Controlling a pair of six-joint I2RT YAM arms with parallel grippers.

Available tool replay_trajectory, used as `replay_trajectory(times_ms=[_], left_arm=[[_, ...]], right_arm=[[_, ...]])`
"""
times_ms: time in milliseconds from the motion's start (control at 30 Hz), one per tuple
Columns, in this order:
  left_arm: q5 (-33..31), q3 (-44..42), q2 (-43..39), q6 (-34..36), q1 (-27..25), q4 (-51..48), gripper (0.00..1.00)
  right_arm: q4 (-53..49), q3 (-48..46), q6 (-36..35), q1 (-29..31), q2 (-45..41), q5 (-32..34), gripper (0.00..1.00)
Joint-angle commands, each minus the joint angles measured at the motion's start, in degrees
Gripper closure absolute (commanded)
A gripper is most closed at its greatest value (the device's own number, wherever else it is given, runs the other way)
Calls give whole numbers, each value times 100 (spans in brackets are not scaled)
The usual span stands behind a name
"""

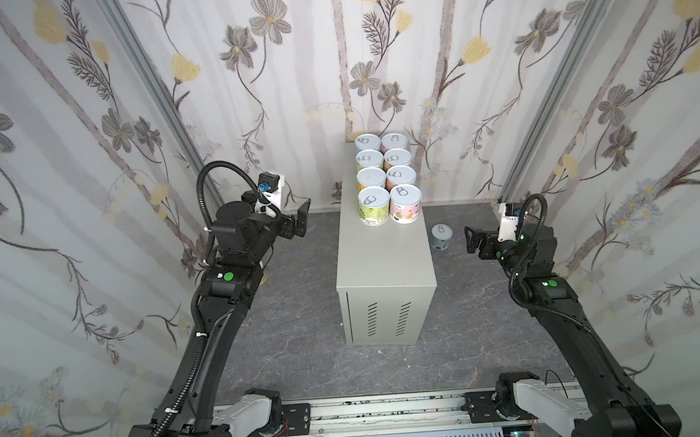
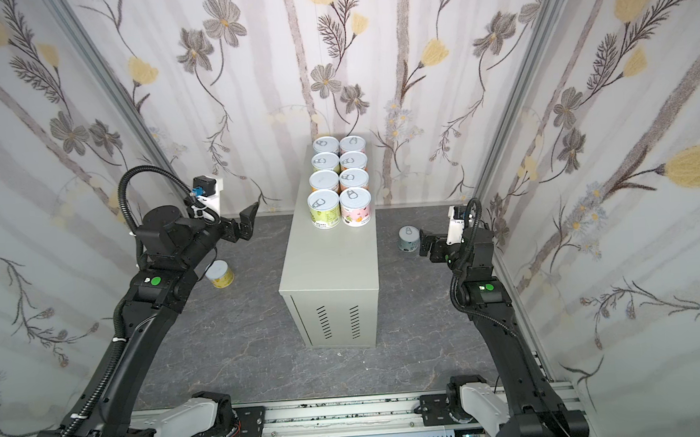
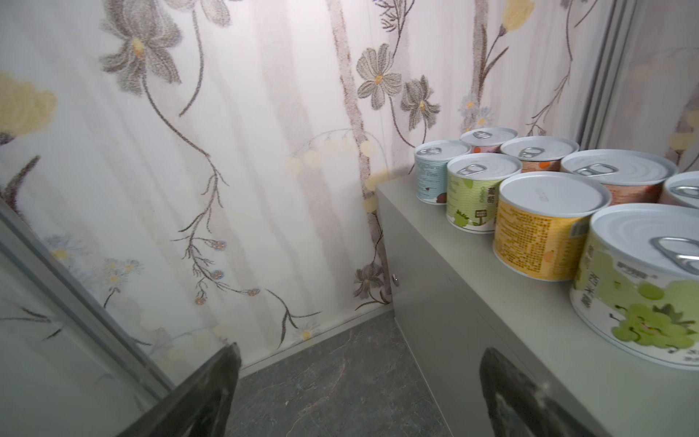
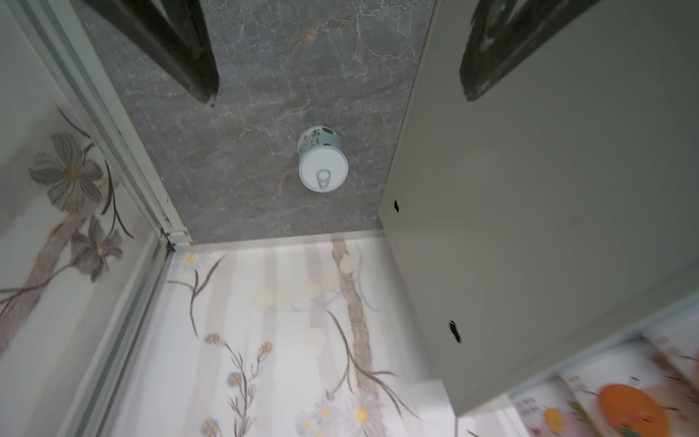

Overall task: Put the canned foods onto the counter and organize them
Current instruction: 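Withdraw the left gripper while the right gripper moves toward the floor can, then lower the right gripper over the pale blue can and grasp it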

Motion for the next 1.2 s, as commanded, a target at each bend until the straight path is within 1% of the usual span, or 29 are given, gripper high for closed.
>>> replay_trajectory(times_ms=[0, 100, 267, 400, 500, 633, 933, 1167], left_arm=[[-33, -212, 25, -220, 108, 432, 0], [8, -381, 28, -263, 203, 507, 0], [131, -500, 138, -443, 355, 655, 0], [258, -535, 274, -482, 393, 729, 0], [307, -585, 353, -571, 419, 920, 0], [456, -533, 520, -630, 444, 1000, 0], [519, -421, 795, -636, 465, 967, 0], [640, -275, 1016, -613, 473, 890, 0]], right_arm=[[240, -14, 255, -53, 374, -64, 0], [492, 14, 259, -81, 823, -121, 0], [1381, -180, 189, -82, 1413, -347, 0], [1627, 47, 97, -82, 2113, -720, 0], [1874, 179, 142, -82, 2611, -793, 0], [1924, 514, 95, -82, 3292, -835, 0], [1721, 1377, -286, -56, 4540, -860, 0], [1251, 2172, -758, 179, 5311, -502, 0]])
